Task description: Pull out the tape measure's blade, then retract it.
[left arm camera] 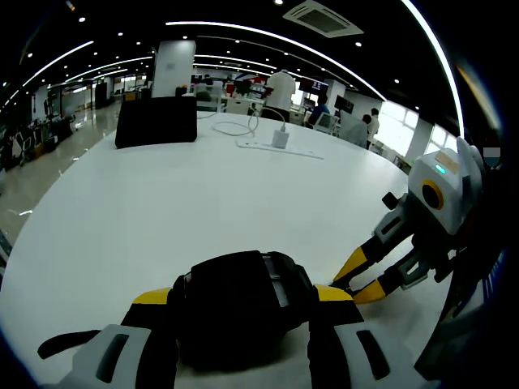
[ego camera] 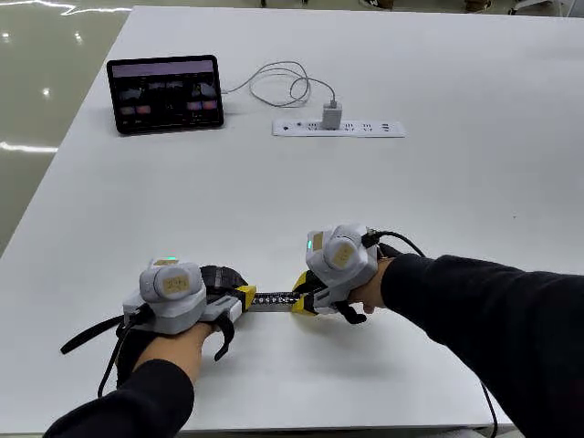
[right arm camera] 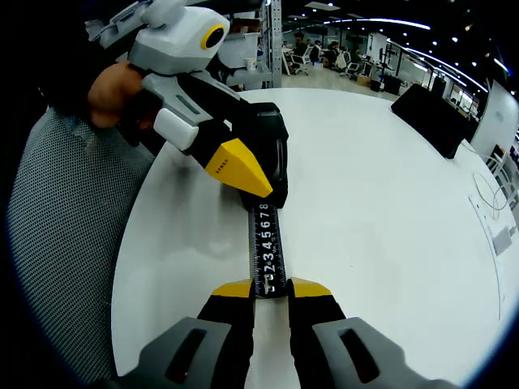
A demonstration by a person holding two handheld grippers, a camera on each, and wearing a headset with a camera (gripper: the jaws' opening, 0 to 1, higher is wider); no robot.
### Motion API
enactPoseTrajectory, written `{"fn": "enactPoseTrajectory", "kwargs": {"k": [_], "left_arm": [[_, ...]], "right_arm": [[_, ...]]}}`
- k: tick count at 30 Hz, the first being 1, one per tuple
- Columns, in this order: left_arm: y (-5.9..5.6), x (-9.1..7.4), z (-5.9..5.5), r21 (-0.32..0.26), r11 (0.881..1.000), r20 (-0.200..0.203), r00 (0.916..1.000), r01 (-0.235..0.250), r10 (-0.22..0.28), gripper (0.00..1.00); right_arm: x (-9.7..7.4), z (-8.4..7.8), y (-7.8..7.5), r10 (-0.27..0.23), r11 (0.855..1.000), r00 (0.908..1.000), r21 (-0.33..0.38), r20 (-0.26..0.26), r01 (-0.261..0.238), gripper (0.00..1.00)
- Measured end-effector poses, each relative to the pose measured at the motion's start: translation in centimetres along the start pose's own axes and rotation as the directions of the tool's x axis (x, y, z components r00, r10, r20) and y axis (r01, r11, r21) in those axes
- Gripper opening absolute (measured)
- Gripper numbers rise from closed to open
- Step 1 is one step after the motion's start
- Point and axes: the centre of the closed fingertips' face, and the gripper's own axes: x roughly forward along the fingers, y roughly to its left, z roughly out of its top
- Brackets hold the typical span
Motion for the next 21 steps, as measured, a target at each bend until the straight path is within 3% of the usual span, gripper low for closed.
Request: {"fn": "enactPoseTrajectory", "kwargs": {"k": [21], "left_arm": [[0.1,0.0,0.0,-0.001,1.000,-0.006,1.0000,0.007,-0.007,0.60]], "right_arm": [[0.9,1.2,0.3,0.006,1.000,0.9998,-0.003,0.021,-0.006,0.11]]}}
